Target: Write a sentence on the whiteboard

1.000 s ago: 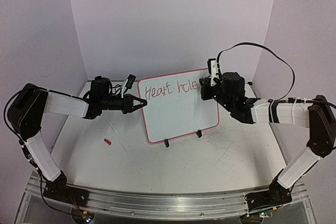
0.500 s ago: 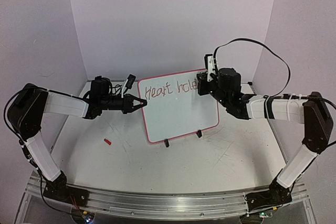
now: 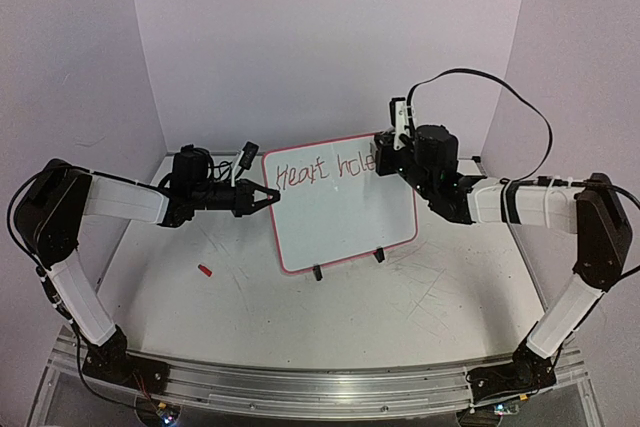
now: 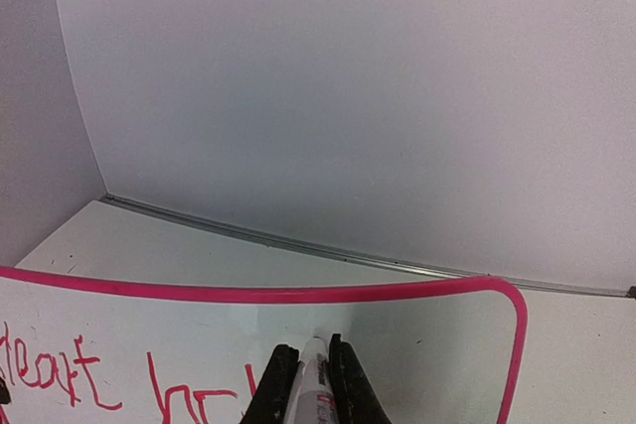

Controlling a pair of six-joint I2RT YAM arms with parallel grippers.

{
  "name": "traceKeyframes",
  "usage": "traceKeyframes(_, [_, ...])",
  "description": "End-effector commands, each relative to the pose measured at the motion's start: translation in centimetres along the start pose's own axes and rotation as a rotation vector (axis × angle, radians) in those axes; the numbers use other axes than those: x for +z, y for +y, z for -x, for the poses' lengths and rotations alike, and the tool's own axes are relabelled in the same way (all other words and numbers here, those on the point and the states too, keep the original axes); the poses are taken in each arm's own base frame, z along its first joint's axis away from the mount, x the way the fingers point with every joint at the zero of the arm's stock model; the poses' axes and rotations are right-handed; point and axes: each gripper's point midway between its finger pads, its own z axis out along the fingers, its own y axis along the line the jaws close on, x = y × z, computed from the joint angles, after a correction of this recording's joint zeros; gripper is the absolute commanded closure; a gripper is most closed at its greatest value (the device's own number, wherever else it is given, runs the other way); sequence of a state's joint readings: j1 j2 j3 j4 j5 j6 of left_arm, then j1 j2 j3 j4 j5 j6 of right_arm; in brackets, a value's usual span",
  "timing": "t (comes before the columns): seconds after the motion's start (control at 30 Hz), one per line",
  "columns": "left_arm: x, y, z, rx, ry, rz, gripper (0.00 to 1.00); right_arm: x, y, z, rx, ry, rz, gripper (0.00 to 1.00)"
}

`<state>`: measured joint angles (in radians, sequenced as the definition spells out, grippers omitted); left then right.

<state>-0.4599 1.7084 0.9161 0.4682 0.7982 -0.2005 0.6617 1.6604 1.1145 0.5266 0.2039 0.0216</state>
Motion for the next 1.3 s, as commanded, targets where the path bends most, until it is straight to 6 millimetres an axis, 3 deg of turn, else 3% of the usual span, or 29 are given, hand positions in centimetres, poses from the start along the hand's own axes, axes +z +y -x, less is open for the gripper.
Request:
traceKeyframes(0.0, [-0.4, 2.9, 0.8, 0.128, -0.017, 0.159, 1.00, 0.0, -0.1, 0.7, 0.014, -0.026, -0.004, 1.00])
traceKeyframes(0.57, [-0.6, 2.6, 1.2, 0.132, -0.024, 0.155, 1.00, -2.1, -1.0, -3.7, 0.060, 0.073, -0.012, 1.00])
traceKeyframes(0.77, [-0.6, 2.5, 1.2, 0.131, -0.023, 0.155, 1.00, -2.5, -1.3, -4.2, 0.058, 0.086, -0.026, 1.00])
traceKeyframes(0.87, [-0.5, 2.5, 1.1, 0.131, -0.023, 0.155, 1.00, -2.7, -1.7, -3.7, 0.047, 0.076, -0.043, 1.00])
traceKeyframes(1.1, [-0.5, 2.5, 1.1, 0.131, -0.022, 0.156, 1.00, -4.6, -1.1, 1.3, 0.086, -0.026, 0.020, 1.00])
traceKeyframes(1.27, [-0.5, 2.5, 1.2, 0.133, -0.023, 0.153, 1.00, -3.0, -0.8, 0.8, 0.064, -0.015, 0.018, 1.00])
